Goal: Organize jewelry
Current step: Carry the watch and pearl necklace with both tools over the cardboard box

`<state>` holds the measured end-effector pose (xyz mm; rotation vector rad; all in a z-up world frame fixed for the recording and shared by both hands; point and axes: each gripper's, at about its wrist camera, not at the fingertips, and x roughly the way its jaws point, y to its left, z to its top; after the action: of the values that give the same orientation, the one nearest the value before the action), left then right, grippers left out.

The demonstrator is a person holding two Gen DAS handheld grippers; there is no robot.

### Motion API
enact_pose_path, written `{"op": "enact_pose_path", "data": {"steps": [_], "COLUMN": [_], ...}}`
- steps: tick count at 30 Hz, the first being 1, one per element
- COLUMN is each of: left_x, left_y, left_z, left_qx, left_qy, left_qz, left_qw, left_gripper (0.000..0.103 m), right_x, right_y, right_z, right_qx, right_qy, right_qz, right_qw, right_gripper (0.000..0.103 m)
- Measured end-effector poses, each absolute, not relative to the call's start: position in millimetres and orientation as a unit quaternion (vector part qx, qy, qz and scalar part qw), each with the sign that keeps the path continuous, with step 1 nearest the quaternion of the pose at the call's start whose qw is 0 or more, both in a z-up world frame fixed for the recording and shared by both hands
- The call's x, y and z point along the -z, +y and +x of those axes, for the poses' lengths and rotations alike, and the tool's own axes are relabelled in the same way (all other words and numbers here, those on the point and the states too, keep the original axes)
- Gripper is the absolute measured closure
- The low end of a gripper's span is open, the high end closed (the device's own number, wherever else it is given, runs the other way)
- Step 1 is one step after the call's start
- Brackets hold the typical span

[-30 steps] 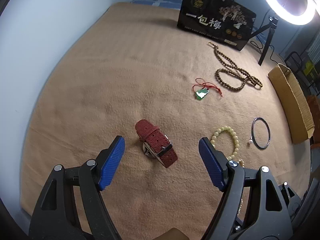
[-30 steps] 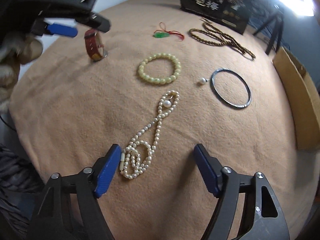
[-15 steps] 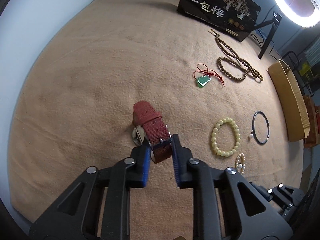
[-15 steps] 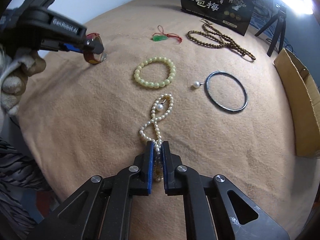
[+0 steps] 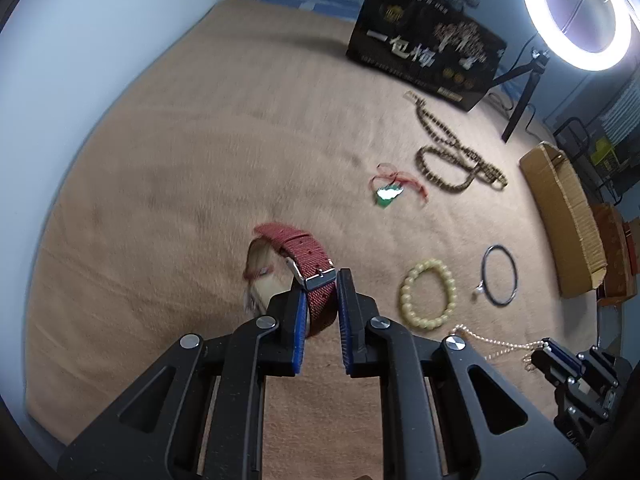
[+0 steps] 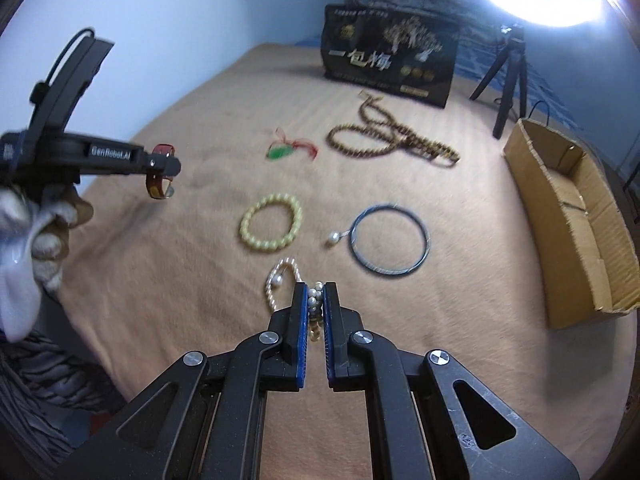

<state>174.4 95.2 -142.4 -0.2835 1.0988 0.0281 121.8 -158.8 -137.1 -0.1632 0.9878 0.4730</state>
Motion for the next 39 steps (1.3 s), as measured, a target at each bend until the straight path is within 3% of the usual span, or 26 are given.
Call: {"op": "enact_pose_path", "data": {"steps": [20,39], "left_x": [67.0,46.8], "left_y": [13.8,-120.1], "left_z": [177.9,210.5], "left_qx": [0.075,0.189], "left_qy": [0.442,0.430], "left_qz": [-0.110,-0.092], "left_qw": [0.887,0.878], "left_gripper": [0.092,0.092], "right_x": [65.0,35.5], "right_y": [-218.2,-333.5], "right_z": [147.7,188.6], "right_qx": [-0.186,-0.084], "right_qy": [0.396,0.368], "right_qz": [-0.050,-0.025], "right_qw": [0.898,0.926], "right_gripper": [0.097,0.097]}}
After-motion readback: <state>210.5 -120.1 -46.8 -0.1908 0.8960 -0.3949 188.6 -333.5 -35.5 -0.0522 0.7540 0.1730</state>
